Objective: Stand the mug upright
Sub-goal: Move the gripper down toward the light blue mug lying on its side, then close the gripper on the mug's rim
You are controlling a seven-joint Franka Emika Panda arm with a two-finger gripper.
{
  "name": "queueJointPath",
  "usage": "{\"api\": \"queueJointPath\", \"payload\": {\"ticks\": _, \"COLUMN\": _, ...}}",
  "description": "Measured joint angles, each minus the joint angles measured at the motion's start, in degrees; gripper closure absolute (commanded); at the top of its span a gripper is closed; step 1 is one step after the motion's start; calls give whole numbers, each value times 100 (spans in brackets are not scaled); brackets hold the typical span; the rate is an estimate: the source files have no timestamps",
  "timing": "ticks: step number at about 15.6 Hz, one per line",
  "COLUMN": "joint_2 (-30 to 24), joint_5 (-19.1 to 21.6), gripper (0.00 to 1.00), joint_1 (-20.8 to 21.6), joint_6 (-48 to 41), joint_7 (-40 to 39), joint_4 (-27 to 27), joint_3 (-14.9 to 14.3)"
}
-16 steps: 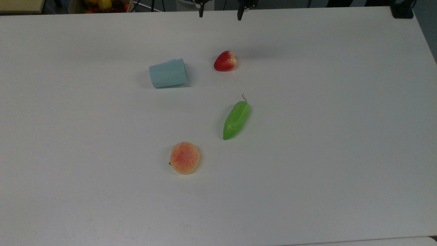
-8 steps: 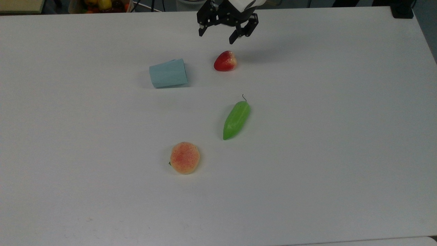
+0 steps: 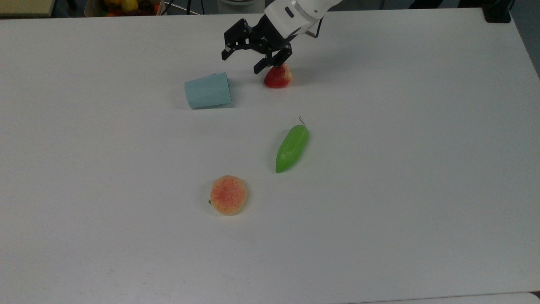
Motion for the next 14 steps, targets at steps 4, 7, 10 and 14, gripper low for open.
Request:
{"api": "queueJointPath", "payload": {"ticks": 4, "joint_2": 239, "joint_5": -643, "gripper": 0, "joint_1": -69, "joint_6": 12, "joint_7": 489, "joint_4": -227, "joint_3": -9}}
{"api": "queueJointPath", "payload": {"ticks": 7, "joint_2": 399, "joint_5": -906, "gripper": 0, "joint_1": -164, "joint_6": 25, "joint_7": 573, "joint_4": -272, "joint_3": -28}}
{"api": "queueJointPath", "payload": {"ticks": 10, "joint_2": 595, "joint_5": -1247, "gripper": 0, "joint_1": -216, "joint_6": 35, "joint_7": 833, "joint_4": -297, "joint_3": -106}}
{"api": "queueJointPath", "payload": {"ticks": 14, "joint_2": 822, "joint_5": -1510, "gripper": 16, "joint_1": -264, "joint_6": 137, "joint_7": 952, "joint_4": -310, "joint_3": -363}}
